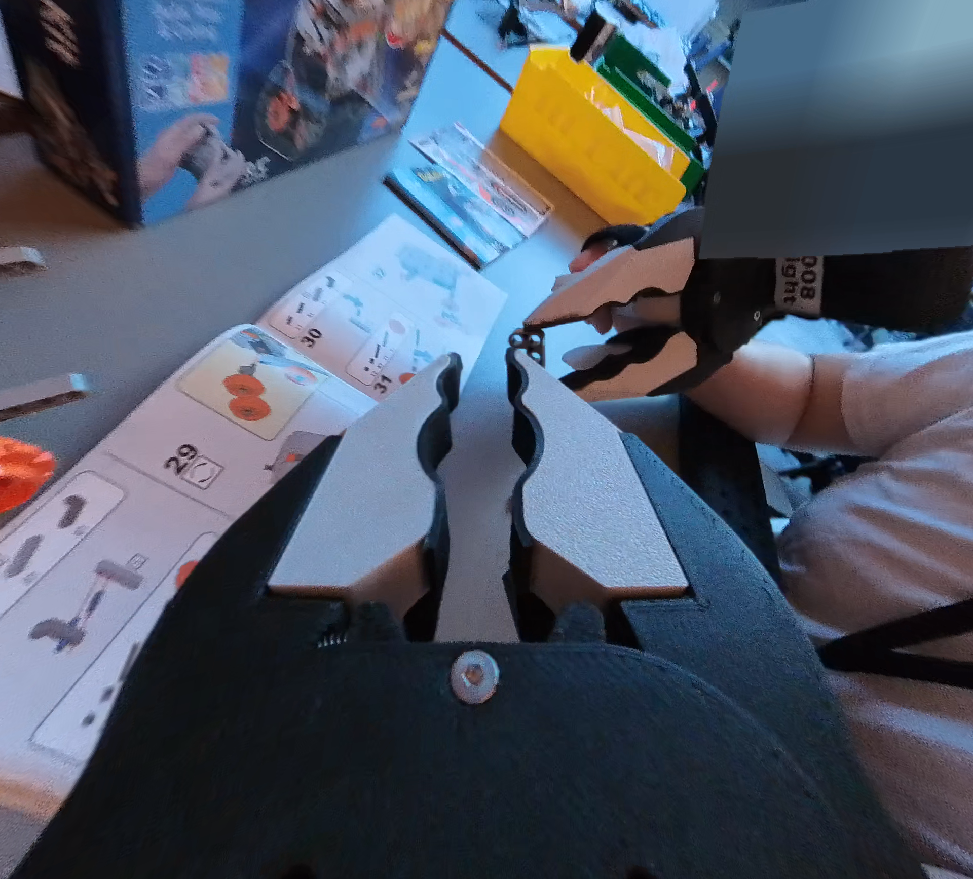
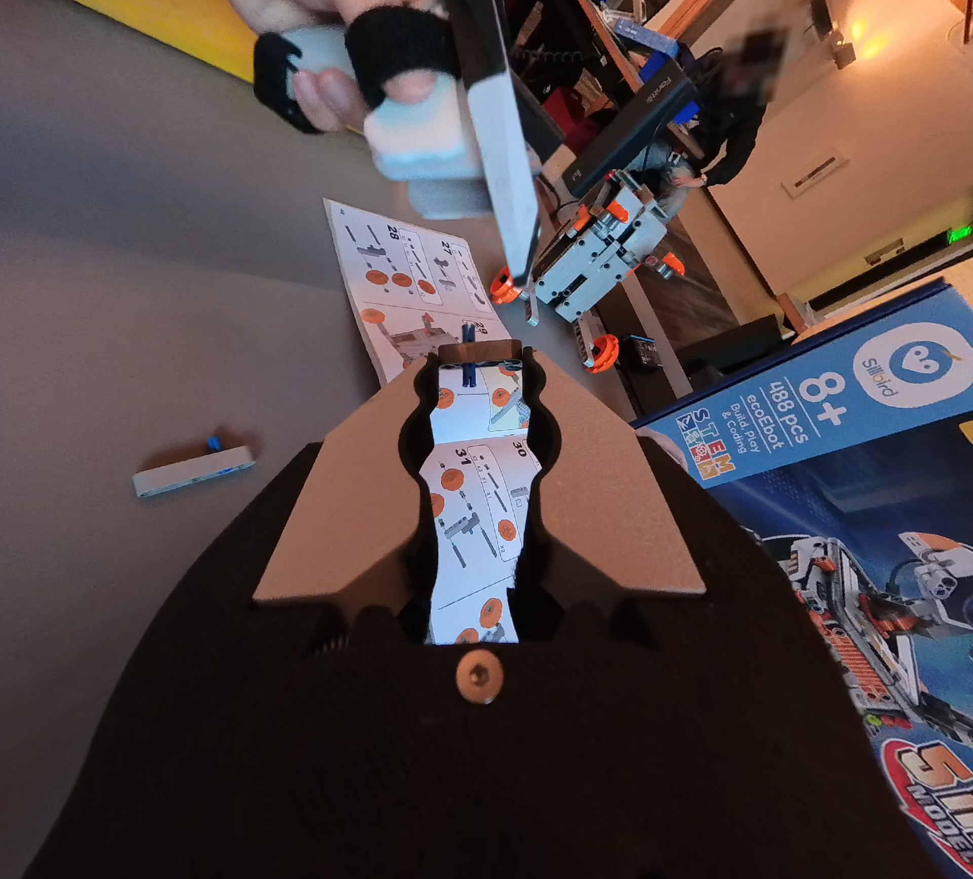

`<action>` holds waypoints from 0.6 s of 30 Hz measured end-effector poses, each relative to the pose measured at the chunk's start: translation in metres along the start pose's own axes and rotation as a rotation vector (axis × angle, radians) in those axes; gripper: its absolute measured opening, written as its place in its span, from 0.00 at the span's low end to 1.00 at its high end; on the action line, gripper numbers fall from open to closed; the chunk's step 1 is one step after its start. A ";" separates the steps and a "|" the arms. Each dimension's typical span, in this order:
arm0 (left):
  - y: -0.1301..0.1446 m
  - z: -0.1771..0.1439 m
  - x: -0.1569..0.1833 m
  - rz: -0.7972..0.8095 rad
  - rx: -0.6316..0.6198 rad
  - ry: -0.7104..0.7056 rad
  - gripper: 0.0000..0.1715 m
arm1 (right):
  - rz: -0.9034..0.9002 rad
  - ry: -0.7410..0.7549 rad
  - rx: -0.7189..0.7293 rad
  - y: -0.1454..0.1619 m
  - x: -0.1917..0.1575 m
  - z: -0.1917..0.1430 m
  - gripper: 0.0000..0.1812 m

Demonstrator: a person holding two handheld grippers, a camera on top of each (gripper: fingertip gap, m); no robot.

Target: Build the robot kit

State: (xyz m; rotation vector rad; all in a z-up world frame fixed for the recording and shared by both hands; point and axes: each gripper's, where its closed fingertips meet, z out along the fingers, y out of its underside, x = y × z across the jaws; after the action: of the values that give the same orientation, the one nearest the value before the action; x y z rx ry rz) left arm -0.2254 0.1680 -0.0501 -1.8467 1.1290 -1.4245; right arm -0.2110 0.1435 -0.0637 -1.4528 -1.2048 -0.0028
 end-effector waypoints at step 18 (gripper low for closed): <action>0.016 0.034 0.021 -0.050 -0.121 0.150 0.03 | 0.030 0.030 -0.025 0.002 0.007 0.000 0.17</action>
State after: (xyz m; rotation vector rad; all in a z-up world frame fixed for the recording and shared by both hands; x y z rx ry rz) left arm -0.1959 0.1390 -0.0626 -1.8880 1.2750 -1.5763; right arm -0.2063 0.1485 -0.0614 -1.4879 -1.1618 -0.0189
